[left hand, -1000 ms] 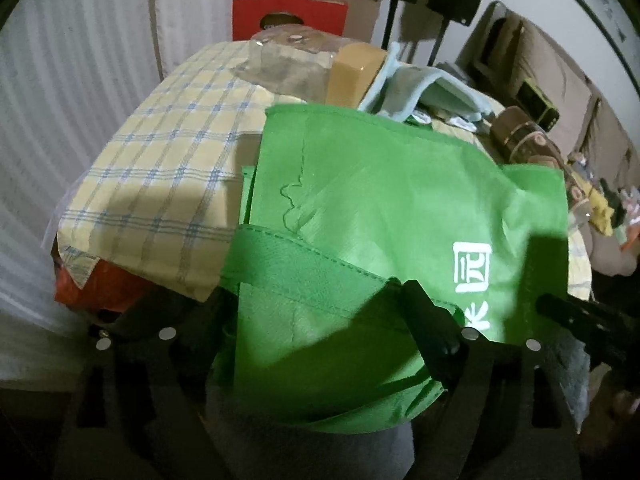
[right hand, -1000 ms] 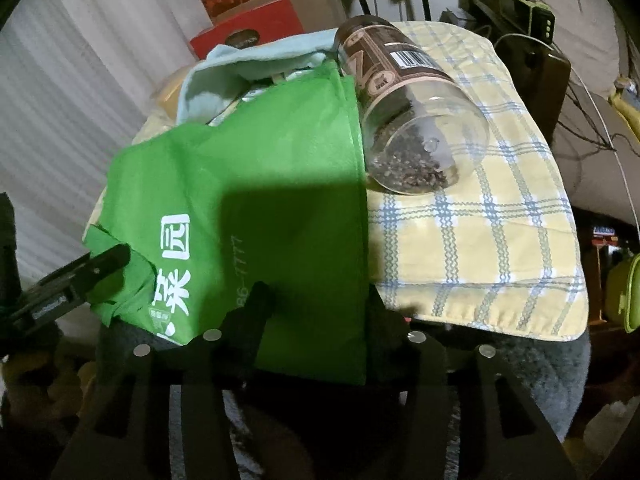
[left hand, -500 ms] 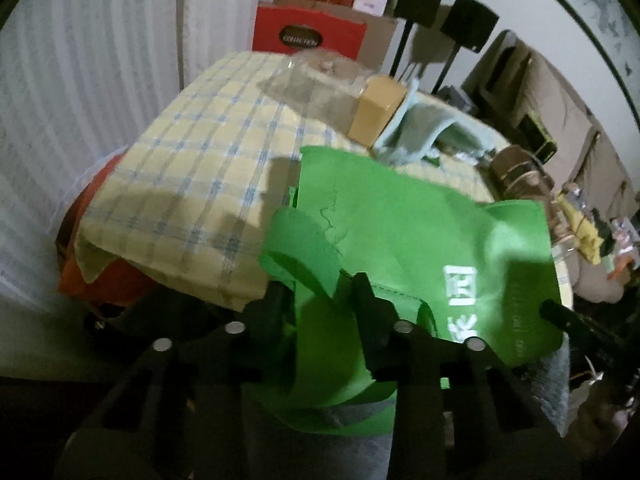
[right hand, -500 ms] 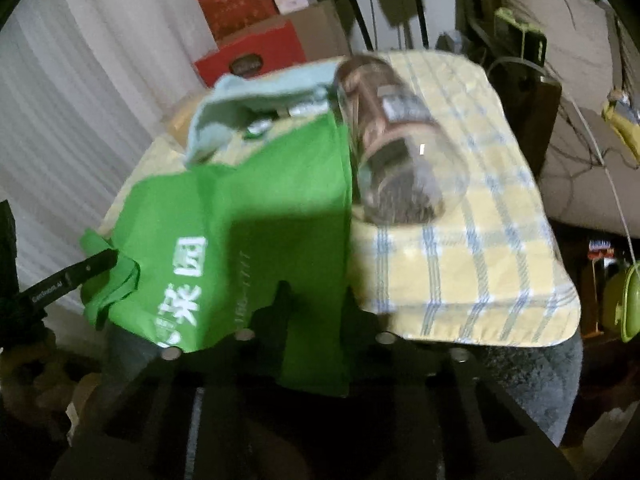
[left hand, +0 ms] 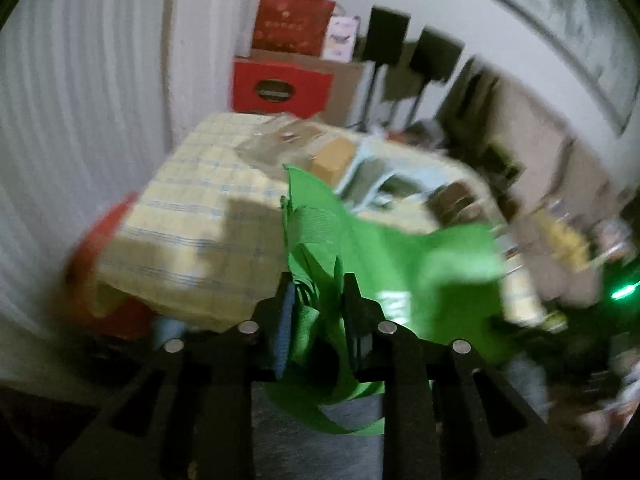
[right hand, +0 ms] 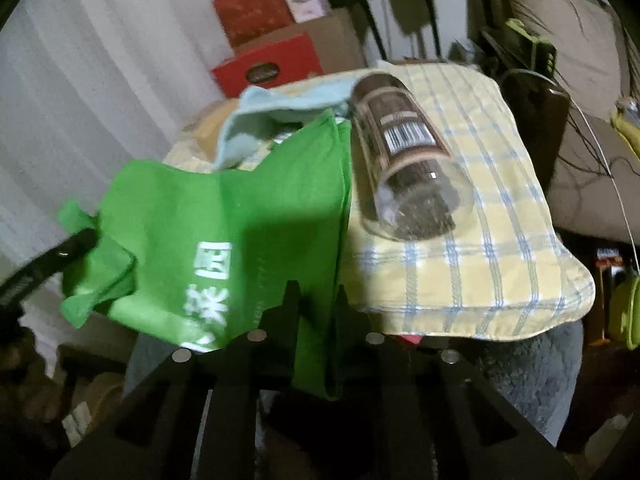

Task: Organize objects
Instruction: 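Lift the green bag up off the table with both grippers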

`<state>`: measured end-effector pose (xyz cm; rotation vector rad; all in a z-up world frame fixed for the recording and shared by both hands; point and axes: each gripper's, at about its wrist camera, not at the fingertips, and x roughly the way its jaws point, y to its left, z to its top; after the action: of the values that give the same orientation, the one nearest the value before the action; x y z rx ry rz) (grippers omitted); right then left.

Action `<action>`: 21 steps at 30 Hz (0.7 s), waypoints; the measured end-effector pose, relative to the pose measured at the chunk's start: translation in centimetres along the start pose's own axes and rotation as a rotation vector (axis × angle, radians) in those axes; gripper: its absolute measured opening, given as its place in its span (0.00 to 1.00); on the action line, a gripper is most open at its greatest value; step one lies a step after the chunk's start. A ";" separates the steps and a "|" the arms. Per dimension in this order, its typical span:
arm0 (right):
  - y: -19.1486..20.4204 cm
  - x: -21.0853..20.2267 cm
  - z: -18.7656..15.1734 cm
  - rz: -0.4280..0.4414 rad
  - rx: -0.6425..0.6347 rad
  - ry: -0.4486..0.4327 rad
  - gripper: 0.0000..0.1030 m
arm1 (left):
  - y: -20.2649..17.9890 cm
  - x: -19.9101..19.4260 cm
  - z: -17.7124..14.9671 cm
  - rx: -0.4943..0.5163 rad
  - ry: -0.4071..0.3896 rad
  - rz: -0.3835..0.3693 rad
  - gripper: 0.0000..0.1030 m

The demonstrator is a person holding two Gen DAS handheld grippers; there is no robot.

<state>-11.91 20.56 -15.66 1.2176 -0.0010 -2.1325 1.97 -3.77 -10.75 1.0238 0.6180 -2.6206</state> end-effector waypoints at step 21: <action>-1.6 1.9 -0.3 0.065 0.031 0.024 0.20 | 3.6 5.9 0.7 -0.145 0.100 -0.073 0.43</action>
<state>-13.21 20.84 -17.75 1.2443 -0.0626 -2.0689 -1.26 -7.78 -15.41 1.1123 0.8703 -2.5540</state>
